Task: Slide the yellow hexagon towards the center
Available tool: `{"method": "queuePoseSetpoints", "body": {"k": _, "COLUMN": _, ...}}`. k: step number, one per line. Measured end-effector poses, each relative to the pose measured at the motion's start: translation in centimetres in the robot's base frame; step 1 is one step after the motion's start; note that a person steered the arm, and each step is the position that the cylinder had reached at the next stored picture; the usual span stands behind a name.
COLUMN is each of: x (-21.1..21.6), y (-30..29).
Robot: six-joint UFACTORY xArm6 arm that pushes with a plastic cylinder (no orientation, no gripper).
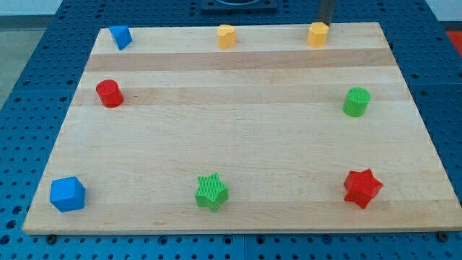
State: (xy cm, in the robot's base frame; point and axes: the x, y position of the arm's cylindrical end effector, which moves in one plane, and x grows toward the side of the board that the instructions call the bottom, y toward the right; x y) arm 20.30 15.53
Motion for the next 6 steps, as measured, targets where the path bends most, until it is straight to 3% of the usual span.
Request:
{"method": "queuePoseSetpoints", "body": {"k": 3, "x": -1.2, "y": 2.8}}
{"method": "queuePoseSetpoints", "body": {"k": 6, "x": 0.4, "y": 2.7}}
